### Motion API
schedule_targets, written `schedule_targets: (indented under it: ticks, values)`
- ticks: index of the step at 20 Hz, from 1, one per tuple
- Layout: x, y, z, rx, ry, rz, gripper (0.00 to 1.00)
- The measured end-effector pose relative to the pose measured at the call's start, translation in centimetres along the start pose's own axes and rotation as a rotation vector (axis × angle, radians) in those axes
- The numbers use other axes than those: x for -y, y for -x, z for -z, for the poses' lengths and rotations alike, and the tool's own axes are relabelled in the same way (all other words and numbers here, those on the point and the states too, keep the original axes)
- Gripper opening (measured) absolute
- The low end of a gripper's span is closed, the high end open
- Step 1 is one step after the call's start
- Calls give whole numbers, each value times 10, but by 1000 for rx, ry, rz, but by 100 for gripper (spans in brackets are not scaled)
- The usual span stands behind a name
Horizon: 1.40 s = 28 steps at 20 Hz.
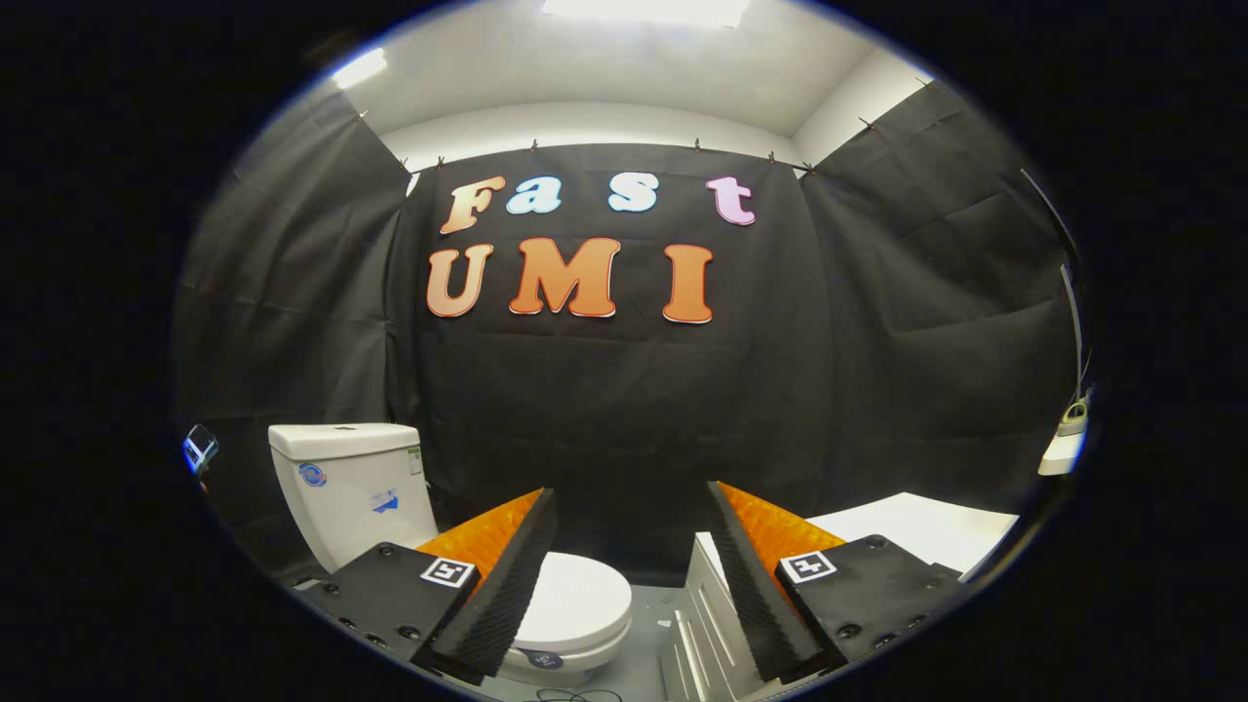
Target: Open the toilet lid.
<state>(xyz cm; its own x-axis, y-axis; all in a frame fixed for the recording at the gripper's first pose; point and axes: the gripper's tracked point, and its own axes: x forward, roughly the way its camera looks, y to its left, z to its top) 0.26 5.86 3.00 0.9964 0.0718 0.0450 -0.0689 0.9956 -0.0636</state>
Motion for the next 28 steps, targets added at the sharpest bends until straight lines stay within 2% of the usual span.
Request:
schedule_targets:
  ticks: [6,13,17,21,28]
  values:
    - [-45,-21,9,-4,-40,-64,98]
    - [-68,-34,51,-23,-162,-74,98]
    - [-54,-30,95,-57,-226,-40,99]
    - [-46,-27,164,-166,-265,-10,98]
    - [-37,-26,218,-274,-341,10,98]
